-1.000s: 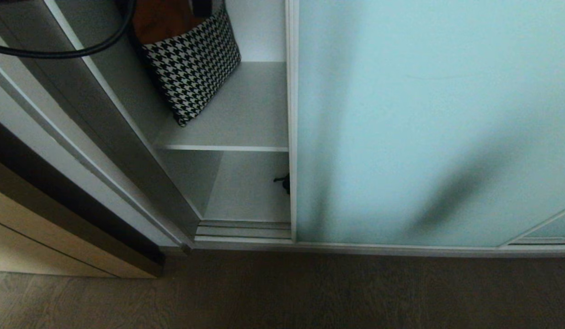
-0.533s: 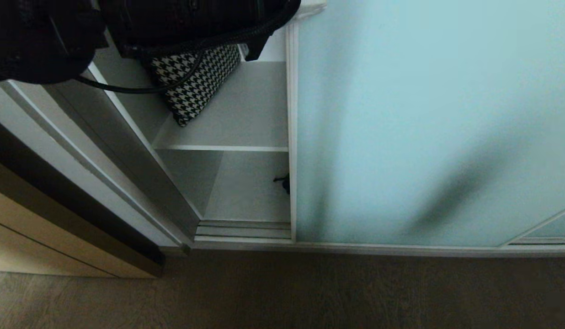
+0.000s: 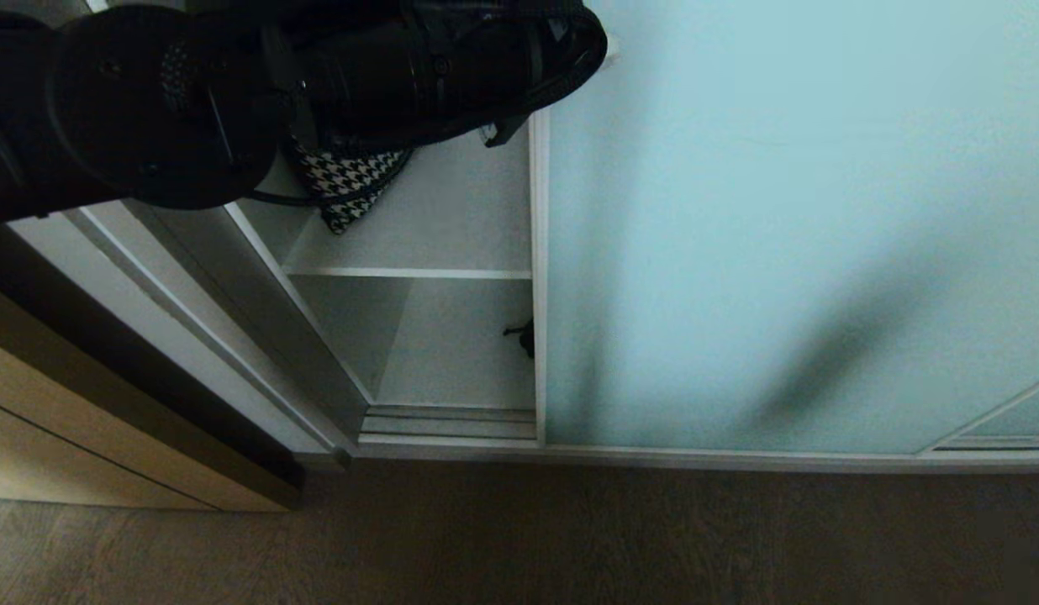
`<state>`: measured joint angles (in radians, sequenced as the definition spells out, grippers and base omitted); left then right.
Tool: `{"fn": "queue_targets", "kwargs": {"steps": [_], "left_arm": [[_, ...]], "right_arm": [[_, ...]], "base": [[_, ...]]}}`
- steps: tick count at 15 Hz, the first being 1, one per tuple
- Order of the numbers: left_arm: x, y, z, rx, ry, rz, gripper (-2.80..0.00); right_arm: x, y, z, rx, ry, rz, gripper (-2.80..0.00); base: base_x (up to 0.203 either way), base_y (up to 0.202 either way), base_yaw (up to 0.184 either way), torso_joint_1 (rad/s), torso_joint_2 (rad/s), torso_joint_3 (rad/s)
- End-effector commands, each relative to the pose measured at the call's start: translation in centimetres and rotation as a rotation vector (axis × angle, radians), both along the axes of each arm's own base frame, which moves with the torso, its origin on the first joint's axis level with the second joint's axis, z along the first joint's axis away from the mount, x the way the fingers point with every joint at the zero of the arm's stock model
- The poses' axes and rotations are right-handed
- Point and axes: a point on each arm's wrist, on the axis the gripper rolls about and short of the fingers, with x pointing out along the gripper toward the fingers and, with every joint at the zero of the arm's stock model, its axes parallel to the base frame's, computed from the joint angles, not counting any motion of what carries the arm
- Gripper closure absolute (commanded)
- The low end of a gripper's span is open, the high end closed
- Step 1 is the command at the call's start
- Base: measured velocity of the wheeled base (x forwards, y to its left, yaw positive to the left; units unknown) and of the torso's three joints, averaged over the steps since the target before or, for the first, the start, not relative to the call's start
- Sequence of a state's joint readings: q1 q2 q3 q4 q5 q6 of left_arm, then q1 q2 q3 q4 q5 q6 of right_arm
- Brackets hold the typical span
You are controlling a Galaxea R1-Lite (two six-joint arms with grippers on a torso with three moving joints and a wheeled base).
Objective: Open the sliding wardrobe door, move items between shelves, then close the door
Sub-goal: Close the door
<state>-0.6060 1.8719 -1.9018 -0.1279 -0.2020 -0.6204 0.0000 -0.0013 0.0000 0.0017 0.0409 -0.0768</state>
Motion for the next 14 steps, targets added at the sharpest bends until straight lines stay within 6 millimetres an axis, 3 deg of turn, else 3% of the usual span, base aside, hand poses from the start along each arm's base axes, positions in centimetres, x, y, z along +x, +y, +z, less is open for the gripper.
{"fn": "queue_targets", "kwargs": {"steps": [1, 3, 6, 14], "left_arm": [[-1.1, 0.9, 0.9, -0.017, -0.014, 0.038, 0.0], [-2.8, 2.2, 2.1, -0.033, -0.039, 0.051, 0.0], [-4.4, 3.7, 2.5, -0.005, -0.065, 0.085, 0.0], [-4.3, 7.3, 3.6, 0.029, -0.13, 0.314, 0.0]], "right_arm": [[0.0, 0.0, 0.0, 0.0, -0.002, 0.001, 0.0], [0.0, 0.0, 0.0, 0.0, 0.0, 0.002, 0.0], [0.0, 0.0, 0.0, -0.001, 0.0, 0.001, 0.0], [0.0, 0.0, 0.0, 0.0, 0.001, 0.001, 0.0]], "base": [[0.0, 0.0, 0.0, 0.0, 0.0, 0.0], [0.0, 0.0, 0.0, 0.0, 0.0, 0.0], [0.0, 0.0, 0.0, 0.0, 0.0, 0.0], [0.0, 0.0, 0.0, 0.0, 0.0, 0.0]]}}
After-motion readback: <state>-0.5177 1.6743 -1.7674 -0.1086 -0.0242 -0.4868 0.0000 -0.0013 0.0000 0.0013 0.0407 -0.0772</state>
